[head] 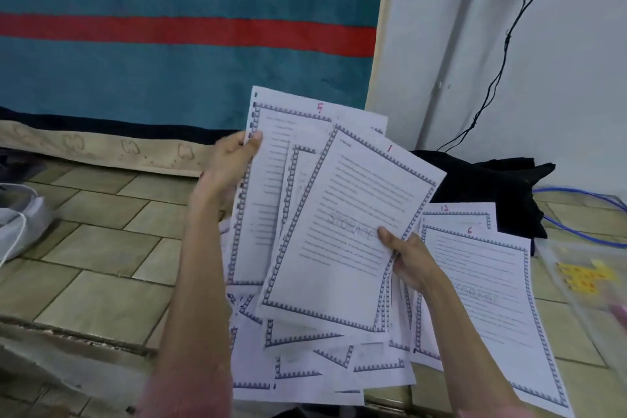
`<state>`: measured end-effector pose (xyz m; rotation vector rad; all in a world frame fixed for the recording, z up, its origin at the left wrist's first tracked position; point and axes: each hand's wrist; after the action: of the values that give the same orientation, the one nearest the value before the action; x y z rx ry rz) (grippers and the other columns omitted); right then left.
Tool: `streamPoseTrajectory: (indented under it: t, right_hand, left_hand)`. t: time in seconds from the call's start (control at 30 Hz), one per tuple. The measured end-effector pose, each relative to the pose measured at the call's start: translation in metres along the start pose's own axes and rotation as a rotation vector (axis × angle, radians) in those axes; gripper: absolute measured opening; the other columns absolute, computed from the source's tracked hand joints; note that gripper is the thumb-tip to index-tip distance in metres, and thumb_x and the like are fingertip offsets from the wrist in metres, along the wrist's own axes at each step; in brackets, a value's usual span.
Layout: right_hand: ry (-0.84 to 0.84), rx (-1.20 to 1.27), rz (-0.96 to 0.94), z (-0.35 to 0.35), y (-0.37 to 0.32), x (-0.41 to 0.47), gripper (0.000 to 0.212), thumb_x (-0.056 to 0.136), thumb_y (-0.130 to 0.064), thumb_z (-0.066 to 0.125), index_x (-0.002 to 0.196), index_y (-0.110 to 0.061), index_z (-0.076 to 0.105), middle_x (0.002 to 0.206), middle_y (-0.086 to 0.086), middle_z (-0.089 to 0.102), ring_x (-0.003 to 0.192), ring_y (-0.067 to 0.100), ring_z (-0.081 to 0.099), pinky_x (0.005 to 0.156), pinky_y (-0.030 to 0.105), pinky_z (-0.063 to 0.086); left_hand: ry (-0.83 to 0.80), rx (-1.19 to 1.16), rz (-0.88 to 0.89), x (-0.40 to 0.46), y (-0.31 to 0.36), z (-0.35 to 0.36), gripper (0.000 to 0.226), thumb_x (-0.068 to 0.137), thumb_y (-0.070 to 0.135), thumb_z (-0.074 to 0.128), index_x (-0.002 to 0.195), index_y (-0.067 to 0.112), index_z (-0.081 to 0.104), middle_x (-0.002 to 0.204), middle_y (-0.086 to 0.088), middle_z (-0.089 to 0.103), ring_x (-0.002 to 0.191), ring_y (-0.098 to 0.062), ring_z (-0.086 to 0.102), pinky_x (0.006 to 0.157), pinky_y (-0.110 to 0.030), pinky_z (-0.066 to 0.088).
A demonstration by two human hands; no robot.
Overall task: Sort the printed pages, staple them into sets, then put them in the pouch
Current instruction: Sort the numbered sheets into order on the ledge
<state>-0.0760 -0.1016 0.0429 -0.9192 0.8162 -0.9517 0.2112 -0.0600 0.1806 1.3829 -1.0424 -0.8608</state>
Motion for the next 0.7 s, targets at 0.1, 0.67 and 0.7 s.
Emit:
streamPoseTrajectory:
  t: [0.1,0.67,0.7]
  right_hand:
    - [-0.002,0.011,-0.022,0.006,-0.009,0.002,0.092,0.042,-0.04,0.092,0.12,-0.004,0.058,0.115,0.008,0.068,0.107,0.022,0.065,0.084,0.036,0.057]
    - [0.25,-0.459,-0.402,0.007,-0.059,-0.02,0.036,0.068,-0.01,0.082,0.097,-0.024,0.065,0.097,-0.013,0.069,0.085,-0.004,0.067,0.074,0.013,0.054]
    - [0.234,-0.486,-0.402,0.005,-0.058,-0.021,0.037,0.067,-0.009,0.082,0.097,-0.022,0.066,0.098,-0.01,0.07,0.087,-0.001,0.068,0.075,0.016,0.055]
  left_hand:
    - [-0.106,-0.129,-0.229,0.007,-0.026,0.021,0.029,0.098,0.023,0.048,0.114,0.002,0.058,0.084,-0.007,0.074,0.072,-0.019,0.072,0.056,-0.027,0.057]
    - [0.077,-0.067,0.154,-0.005,-0.042,0.068,0.053,0.069,0.018,0.082,0.116,0.01,0.057,0.103,0.003,0.068,0.092,-0.008,0.066,0.076,-0.021,0.055]
    - [0.084,-0.022,0.138,-0.005,-0.046,0.066,0.054,0.067,0.019,0.083,0.114,0.01,0.058,0.103,0.002,0.068,0.092,-0.009,0.065,0.076,-0.021,0.053]
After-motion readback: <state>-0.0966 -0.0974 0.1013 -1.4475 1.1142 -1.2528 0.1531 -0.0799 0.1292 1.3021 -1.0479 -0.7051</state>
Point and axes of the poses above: each hand's wrist, its own x-axis towards the middle knuckle, its own z-axis out of the palm, y = z × x
